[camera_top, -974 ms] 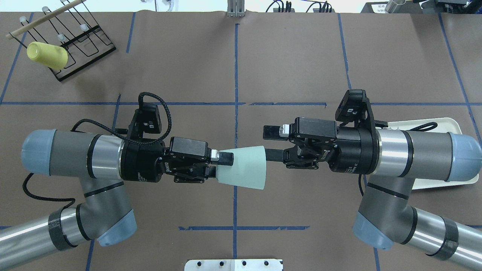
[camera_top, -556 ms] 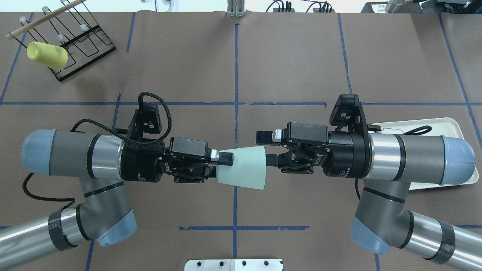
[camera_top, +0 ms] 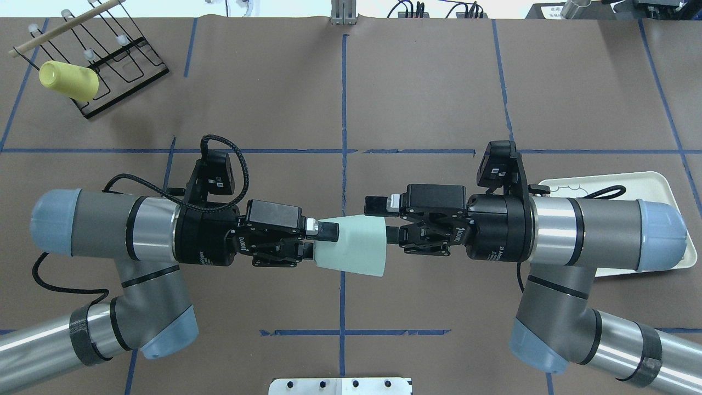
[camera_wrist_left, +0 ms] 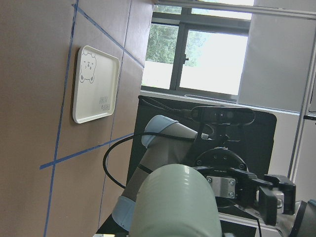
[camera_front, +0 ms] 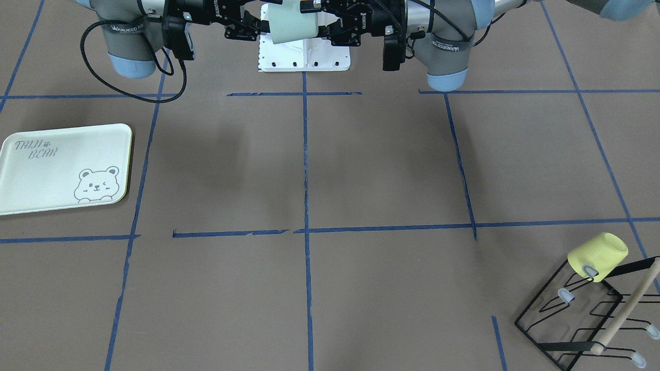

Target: Left arm grabs green cup and hands to right arm on tray

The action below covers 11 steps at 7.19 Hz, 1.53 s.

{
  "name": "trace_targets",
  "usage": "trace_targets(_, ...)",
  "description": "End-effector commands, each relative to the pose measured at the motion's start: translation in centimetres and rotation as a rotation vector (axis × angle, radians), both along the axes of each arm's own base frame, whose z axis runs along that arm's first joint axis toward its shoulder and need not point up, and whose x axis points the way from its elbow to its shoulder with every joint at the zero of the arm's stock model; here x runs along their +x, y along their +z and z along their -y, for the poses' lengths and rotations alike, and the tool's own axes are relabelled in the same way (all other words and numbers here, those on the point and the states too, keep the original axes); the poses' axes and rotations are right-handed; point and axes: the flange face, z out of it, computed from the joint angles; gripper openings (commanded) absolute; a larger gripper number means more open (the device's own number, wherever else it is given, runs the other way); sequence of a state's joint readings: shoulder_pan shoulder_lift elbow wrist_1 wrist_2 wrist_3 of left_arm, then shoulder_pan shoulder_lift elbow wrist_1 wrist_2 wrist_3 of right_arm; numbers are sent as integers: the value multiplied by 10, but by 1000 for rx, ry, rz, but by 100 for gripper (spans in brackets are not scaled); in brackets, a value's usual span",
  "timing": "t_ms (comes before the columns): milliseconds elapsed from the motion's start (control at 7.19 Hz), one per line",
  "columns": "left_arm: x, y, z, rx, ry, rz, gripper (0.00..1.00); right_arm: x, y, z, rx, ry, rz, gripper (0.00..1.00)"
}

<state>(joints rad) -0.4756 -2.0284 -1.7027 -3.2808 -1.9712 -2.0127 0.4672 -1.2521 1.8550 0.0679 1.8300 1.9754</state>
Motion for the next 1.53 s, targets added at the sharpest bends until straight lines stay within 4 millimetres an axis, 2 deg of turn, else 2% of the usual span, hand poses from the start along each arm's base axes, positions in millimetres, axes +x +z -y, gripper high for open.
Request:
trace_targets(0, 0, 0, 0, -1, 1, 0, 22, -2, -1, -3, 1, -8, 0, 50)
trace_targets(556, 0, 0, 0, -1, 1, 0, 22, -4, -1, -7, 3, -17, 2, 37)
trace_targets(974, 0, -1, 0, -1, 0, -2, 23, -4, -2, -7, 5, -15, 3, 14)
trace_targets(1113, 0, -2, 1, -8, -7, -6, 70, -5, -2, -7, 9, -12, 0, 0)
trace_targets(1252, 0, -3, 2, -16, -11, -12, 100, -5, -1, -6, 9, -9, -2, 0)
trace_targets(1391, -1, -6, 3, -67, 28, -15, 100, -5, -1, -6, 10, -7, 0, 0)
